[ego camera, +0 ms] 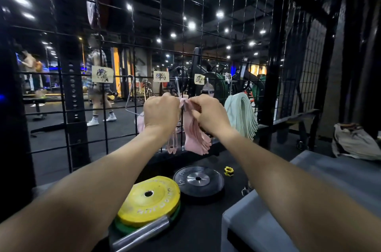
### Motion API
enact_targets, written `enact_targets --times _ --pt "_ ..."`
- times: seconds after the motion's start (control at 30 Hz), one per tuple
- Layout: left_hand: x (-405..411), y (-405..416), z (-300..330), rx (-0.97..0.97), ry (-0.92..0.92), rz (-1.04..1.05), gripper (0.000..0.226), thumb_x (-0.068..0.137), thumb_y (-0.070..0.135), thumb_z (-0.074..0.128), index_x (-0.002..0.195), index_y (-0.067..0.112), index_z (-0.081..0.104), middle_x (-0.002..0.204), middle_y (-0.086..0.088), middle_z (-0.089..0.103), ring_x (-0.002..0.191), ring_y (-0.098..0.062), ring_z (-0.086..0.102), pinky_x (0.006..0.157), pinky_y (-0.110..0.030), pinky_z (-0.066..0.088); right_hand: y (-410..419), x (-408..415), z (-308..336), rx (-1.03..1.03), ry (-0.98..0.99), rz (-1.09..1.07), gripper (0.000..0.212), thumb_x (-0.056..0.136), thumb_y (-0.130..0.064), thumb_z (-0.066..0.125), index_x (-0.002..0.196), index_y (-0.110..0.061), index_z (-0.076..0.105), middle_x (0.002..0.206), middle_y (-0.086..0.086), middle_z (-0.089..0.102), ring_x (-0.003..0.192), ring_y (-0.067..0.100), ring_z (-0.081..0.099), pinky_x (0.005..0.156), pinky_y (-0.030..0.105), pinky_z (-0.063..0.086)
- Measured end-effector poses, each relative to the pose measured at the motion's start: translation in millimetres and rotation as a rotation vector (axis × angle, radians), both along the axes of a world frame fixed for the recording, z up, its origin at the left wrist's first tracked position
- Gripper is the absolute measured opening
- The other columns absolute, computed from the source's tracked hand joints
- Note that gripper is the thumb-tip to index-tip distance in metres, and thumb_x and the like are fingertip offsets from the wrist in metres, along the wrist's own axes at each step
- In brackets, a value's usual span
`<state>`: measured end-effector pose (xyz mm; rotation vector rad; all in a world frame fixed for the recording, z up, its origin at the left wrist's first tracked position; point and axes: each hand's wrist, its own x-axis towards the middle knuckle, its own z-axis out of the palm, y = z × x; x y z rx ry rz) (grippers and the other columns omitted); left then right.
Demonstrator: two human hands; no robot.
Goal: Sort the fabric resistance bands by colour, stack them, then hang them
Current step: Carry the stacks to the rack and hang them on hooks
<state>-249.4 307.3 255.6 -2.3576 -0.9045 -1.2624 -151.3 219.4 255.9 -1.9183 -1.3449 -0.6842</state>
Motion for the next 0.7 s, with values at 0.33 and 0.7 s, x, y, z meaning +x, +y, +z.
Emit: enact_targets --times 0.33,0.7 --pt "-4 -3 5 0.132 0.030 -0.001 0.033 0.099 0.034 0.043 0.091 0.020 0.071 0.090 0.000 0.067 0.078 -0.025 0.065 0.061 -0.028 0.033 7 -20 8 0.011 0.084 -0.074 0.018 0.092 -0.024 0.055 0.096 -0.010 0.065 0.098 0.007 0.068 0.093 0.025 0.060 0.073 0.032 0.042" --pt "-3 1 8 0.116 0.041 -0.013 0.031 0.097 0.034 0.046 0.087 0.019 0.071 0.087 -0.001 0.069 0.076 -0.026 0.064 0.062 -0.028 0.032 16 -33 8 -0.008 0.030 -0.290 0.014 0.094 -0.015 0.049 0.083 -0.011 0.056 0.088 0.009 0.063 0.079 0.030 0.060 0.060 0.031 0.033"
